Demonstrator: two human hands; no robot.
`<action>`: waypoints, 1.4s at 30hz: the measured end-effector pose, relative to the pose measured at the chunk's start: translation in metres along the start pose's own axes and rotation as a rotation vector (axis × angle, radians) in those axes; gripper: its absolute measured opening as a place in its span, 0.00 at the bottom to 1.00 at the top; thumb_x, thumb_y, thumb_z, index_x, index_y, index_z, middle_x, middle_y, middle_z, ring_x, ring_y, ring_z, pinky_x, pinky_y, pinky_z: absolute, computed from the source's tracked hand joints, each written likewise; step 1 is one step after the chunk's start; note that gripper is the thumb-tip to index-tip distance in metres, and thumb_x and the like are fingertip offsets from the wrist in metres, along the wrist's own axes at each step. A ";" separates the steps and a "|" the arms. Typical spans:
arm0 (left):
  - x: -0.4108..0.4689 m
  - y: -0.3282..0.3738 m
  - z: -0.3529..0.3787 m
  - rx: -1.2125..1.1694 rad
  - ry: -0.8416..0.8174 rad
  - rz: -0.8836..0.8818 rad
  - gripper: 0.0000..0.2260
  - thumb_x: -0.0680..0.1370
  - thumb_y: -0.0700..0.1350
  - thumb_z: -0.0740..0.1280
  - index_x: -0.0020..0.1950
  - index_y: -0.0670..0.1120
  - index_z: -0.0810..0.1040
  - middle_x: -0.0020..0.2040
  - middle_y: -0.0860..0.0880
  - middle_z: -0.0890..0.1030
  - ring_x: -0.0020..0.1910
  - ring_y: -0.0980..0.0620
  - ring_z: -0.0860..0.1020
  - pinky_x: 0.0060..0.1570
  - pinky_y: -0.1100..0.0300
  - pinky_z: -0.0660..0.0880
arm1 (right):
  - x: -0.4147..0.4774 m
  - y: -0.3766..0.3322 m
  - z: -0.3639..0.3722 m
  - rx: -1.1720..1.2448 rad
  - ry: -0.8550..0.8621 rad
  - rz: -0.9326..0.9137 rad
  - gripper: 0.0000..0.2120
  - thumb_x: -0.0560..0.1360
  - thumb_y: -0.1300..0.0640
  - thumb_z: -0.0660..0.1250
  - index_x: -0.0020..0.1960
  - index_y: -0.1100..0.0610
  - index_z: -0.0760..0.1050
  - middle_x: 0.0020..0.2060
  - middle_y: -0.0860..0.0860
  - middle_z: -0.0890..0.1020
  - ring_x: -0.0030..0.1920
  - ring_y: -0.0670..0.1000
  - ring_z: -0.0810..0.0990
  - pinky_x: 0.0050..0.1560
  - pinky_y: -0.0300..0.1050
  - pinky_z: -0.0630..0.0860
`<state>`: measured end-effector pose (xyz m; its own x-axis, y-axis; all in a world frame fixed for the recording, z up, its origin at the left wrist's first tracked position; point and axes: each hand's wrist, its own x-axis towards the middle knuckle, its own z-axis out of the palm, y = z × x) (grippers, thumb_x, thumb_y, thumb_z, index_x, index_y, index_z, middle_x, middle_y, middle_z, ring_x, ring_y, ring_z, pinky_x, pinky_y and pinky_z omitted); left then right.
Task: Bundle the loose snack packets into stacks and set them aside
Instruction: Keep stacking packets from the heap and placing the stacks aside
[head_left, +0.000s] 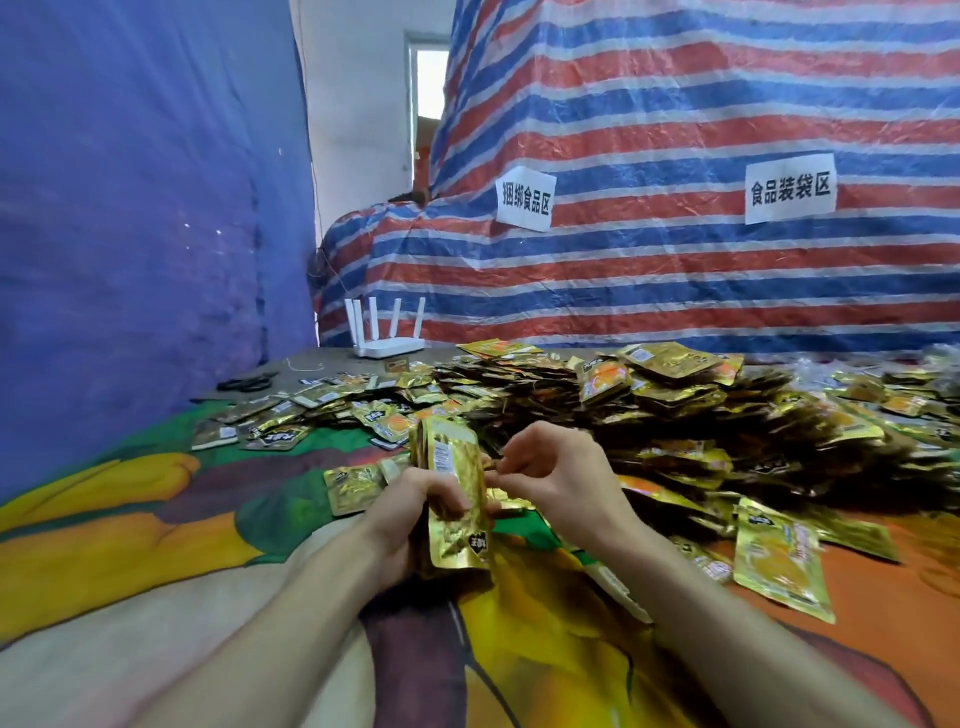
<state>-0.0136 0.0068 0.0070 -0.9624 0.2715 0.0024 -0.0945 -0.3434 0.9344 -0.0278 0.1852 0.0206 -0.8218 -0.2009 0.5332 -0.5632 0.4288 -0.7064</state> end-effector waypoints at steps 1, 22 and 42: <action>0.000 0.001 -0.001 0.000 -0.004 0.001 0.23 0.59 0.31 0.64 0.51 0.42 0.84 0.46 0.39 0.83 0.43 0.43 0.84 0.41 0.48 0.80 | 0.000 0.003 0.002 0.016 -0.003 0.007 0.10 0.70 0.59 0.80 0.49 0.57 0.82 0.40 0.48 0.86 0.42 0.44 0.85 0.44 0.38 0.82; -0.007 0.013 -0.005 -0.433 -0.423 0.026 0.28 0.59 0.30 0.66 0.60 0.36 0.76 0.46 0.42 0.75 0.42 0.46 0.76 0.48 0.52 0.78 | 0.000 -0.004 -0.030 1.362 -0.325 0.377 0.09 0.72 0.60 0.62 0.36 0.57 0.79 0.36 0.53 0.80 0.41 0.55 0.82 0.54 0.51 0.79; 0.003 0.016 -0.009 -0.558 0.245 0.300 0.11 0.66 0.39 0.62 0.47 0.40 0.78 0.42 0.42 0.83 0.38 0.43 0.83 0.38 0.52 0.82 | -0.011 -0.014 0.023 0.593 -0.101 0.234 0.25 0.64 0.59 0.84 0.59 0.53 0.81 0.56 0.52 0.84 0.52 0.51 0.86 0.45 0.52 0.85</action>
<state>-0.0205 -0.0059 0.0184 -0.9911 -0.0969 0.0909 0.1318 -0.8026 0.5818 -0.0133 0.1618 0.0139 -0.9166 -0.2555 0.3077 -0.2965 -0.0822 -0.9515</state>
